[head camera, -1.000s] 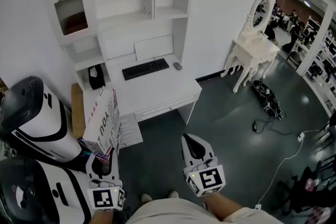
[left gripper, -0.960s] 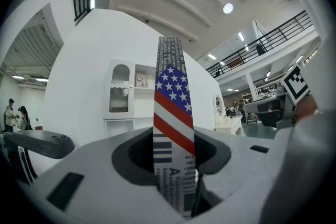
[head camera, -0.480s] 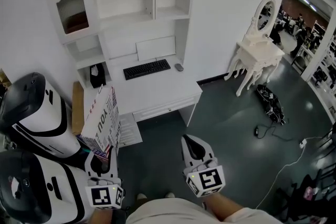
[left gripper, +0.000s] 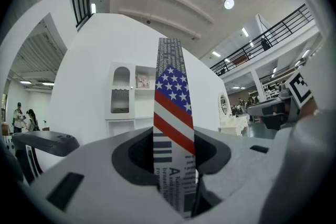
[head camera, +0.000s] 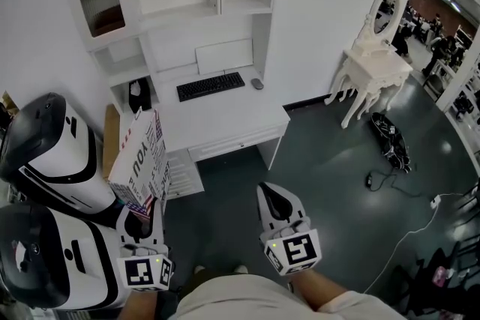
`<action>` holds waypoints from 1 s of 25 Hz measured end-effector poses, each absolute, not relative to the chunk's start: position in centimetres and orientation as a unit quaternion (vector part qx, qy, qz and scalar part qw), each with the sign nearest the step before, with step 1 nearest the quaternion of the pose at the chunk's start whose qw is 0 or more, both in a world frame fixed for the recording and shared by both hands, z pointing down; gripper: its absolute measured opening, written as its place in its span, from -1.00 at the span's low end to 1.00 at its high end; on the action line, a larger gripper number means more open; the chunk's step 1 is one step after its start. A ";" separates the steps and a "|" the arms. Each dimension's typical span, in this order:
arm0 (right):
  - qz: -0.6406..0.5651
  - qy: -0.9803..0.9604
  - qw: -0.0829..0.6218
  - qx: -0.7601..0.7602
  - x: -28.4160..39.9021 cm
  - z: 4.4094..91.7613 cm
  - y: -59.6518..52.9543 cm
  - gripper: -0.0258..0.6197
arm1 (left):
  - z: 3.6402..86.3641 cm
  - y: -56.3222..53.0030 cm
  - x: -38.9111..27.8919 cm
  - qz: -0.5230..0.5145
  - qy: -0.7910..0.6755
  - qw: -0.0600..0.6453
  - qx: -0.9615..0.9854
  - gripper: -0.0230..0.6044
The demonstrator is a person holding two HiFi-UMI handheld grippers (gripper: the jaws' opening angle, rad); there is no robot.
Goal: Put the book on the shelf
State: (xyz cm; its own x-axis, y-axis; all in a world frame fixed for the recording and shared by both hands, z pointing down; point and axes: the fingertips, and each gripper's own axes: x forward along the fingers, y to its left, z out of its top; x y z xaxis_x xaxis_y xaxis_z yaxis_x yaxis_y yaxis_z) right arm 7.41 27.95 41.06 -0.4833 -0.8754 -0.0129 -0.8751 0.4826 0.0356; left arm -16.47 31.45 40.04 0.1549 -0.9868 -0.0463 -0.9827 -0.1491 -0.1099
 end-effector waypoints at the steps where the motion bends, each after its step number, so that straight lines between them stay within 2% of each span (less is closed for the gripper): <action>1: -0.018 -0.860 0.003 0.509 7.6 41.1 27.7 -0.91 | 40.1 31.2 -16.3 -0.019 0.649 0.057 -0.758 -0.44; 25: -0.016 -0.866 0.013 0.500 6.6 42.9 25.6 -0.91 | 41.6 29.0 -16.7 -0.014 0.651 0.054 -0.757 -0.44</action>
